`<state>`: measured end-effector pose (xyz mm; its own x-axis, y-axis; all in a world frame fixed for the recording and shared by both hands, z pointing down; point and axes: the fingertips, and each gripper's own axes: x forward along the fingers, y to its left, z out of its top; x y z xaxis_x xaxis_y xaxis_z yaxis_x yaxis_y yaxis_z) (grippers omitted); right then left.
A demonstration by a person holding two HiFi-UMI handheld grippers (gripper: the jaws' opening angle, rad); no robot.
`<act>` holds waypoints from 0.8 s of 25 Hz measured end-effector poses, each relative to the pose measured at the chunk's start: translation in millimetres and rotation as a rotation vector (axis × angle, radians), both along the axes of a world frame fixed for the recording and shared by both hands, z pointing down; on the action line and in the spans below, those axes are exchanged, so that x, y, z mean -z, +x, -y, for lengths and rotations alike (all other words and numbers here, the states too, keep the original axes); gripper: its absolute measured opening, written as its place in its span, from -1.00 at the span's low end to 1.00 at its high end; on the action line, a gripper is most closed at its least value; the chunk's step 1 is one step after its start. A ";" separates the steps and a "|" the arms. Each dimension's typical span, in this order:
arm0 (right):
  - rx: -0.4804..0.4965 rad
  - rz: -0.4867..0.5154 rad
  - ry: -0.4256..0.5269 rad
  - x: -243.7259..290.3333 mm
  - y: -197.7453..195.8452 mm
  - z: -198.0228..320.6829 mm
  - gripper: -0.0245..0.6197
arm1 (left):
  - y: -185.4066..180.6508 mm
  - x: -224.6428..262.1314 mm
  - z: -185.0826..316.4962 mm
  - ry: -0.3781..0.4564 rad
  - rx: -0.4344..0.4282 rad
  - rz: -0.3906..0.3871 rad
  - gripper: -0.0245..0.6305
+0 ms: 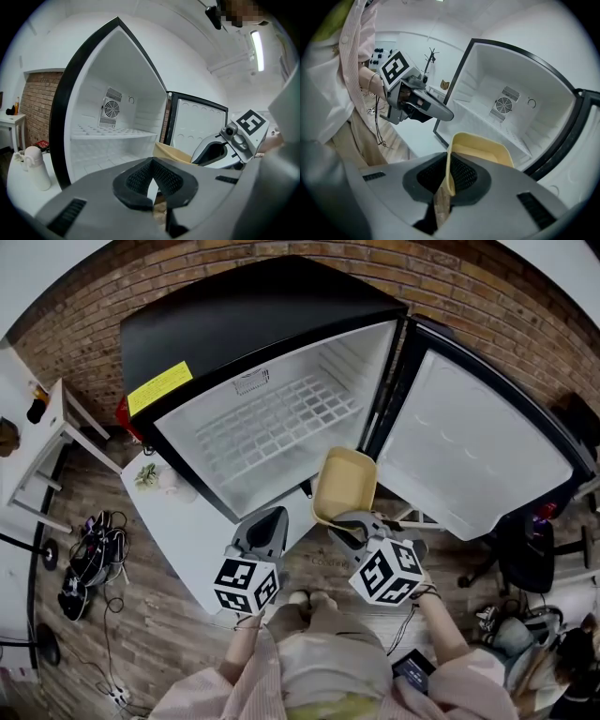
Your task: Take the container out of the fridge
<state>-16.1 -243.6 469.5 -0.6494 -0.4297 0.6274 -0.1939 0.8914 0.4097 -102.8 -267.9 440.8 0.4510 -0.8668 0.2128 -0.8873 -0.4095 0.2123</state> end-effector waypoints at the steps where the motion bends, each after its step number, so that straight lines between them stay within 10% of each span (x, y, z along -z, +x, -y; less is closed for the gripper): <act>1: 0.004 0.003 -0.012 -1.8 -0.2 -0.8 -0.84 | -0.5 -0.8 -0.5 -0.002 0.004 -0.001 -0.95; 20: 0.069 -0.015 -0.026 -7.7 -1.8 2.2 -0.85 | -5.5 -1.8 6.9 -0.003 0.042 0.021 -0.95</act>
